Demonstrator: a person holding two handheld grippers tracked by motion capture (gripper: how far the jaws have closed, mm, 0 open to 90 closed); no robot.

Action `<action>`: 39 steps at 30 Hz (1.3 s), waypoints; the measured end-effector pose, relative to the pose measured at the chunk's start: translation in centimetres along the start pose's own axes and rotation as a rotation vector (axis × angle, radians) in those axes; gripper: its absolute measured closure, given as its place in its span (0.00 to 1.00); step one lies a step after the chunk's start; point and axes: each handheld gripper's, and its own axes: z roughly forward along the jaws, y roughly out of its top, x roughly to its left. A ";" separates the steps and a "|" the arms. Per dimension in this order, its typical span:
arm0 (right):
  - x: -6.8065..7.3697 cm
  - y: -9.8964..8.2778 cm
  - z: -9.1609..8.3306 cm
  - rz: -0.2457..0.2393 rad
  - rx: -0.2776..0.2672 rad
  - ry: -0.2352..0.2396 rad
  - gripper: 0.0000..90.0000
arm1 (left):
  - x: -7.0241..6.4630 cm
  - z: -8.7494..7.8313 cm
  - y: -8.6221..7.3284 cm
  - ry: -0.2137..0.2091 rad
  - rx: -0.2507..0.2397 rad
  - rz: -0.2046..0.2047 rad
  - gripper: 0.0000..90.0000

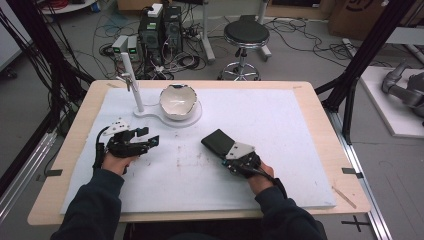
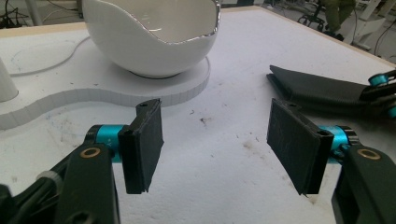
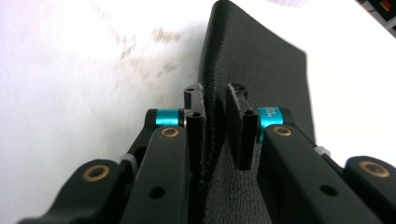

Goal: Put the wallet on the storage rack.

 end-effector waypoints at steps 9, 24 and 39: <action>-4.5 -0.3 -3.5 0.270 -0.206 0.111 0.92 | 0.2 0.1 0.0 0.004 -0.002 -0.008 0.41; -10.4 -1.7 -3.2 0.491 -0.171 -0.017 0.85 | 0.2 0.0 -0.1 0.001 -0.003 -0.012 0.41; -9.5 -2.8 -4.3 0.501 -0.077 -0.004 0.69 | 0.2 -0.2 -0.1 0.003 -0.005 -0.013 0.41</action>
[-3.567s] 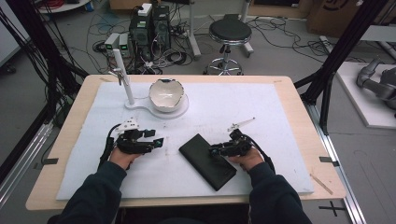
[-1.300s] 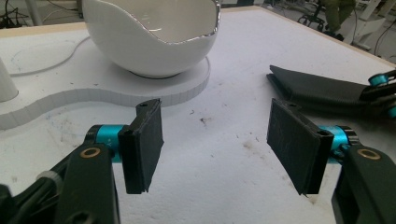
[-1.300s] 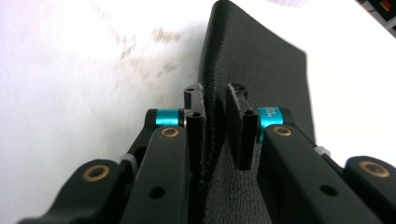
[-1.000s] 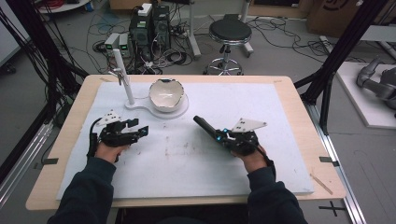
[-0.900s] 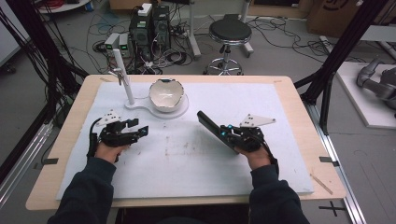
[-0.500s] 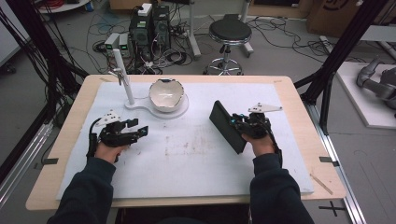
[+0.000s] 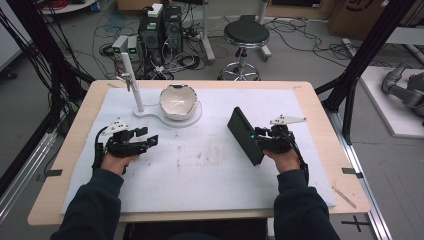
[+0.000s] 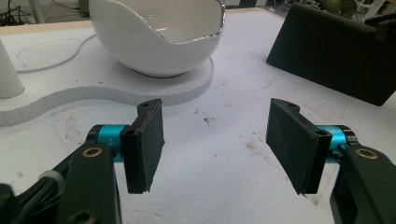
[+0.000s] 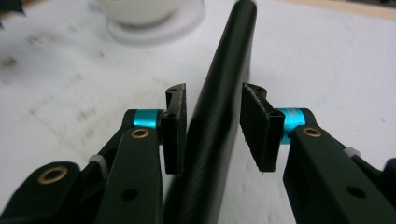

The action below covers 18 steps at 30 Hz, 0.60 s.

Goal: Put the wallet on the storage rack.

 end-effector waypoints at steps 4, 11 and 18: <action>-0.1 -2.1 0.2 0.008 0.030 0.013 0.65 | 0.1 -0.1 0.0 0.002 -0.004 -0.001 0.41; 0.4 -3.7 0.7 -0.069 0.041 0.045 0.60 | 0.2 -0.1 0.0 0.016 -0.015 -0.009 0.39; 0.4 -3.9 0.5 -0.108 0.026 0.005 0.82 | 0.4 -0.5 0.0 0.036 -0.019 -0.006 0.35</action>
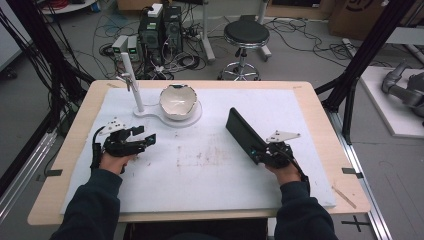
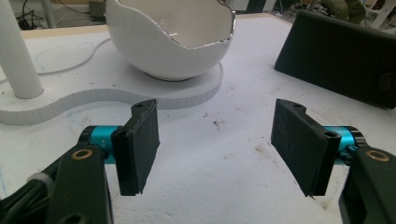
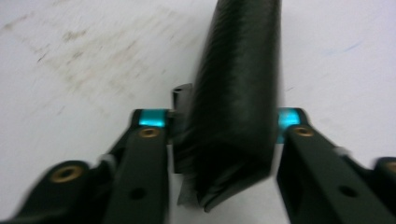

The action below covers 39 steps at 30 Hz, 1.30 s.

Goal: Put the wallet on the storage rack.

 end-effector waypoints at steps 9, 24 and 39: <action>-0.2 1.5 -2.5 0.042 -0.288 -0.003 0.82 | 0.2 -0.1 -0.1 0.011 0.000 -0.003 0.34; 0.4 6.5 -2.8 -0.067 -0.300 0.016 0.83 | 0.6 -0.5 -0.1 0.024 -0.014 -0.006 0.34; 2.4 15.9 -1.7 -0.274 -0.323 0.133 0.83 | 1.5 -1.4 -0.2 0.052 -0.032 -0.022 0.35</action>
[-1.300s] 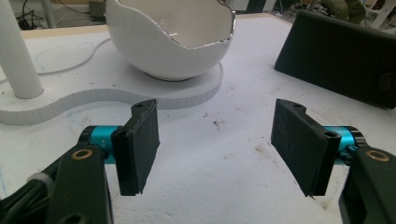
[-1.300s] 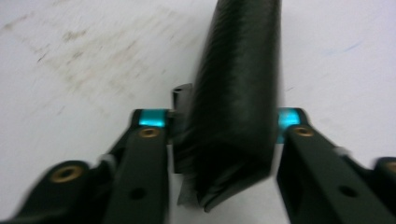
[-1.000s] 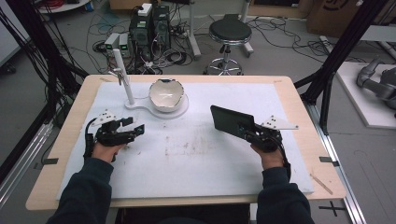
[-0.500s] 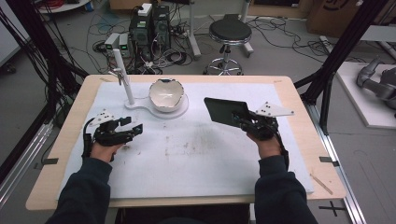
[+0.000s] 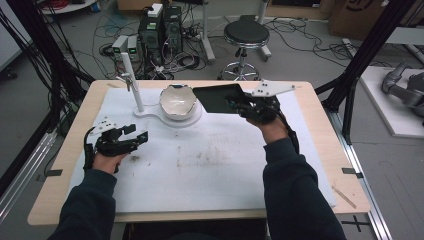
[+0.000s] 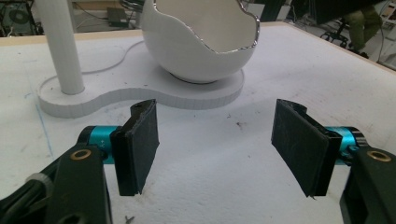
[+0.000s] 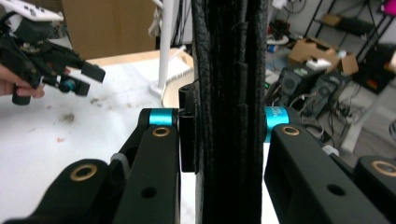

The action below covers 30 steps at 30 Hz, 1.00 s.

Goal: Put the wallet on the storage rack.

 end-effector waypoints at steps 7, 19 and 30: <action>-0.9 3.4 3.3 -0.057 0.031 0.027 0.83 | 0.3 -0.3 -0.1 0.006 -0.010 -0.011 0.35; -1.4 5.2 8.3 -0.146 0.133 0.055 0.83 | 0.6 -0.6 -0.2 0.014 -0.014 -0.022 0.35; -1.6 5.2 11.0 -0.318 0.212 0.115 0.83 | 0.7 -0.7 -0.3 0.010 -0.016 -0.030 0.35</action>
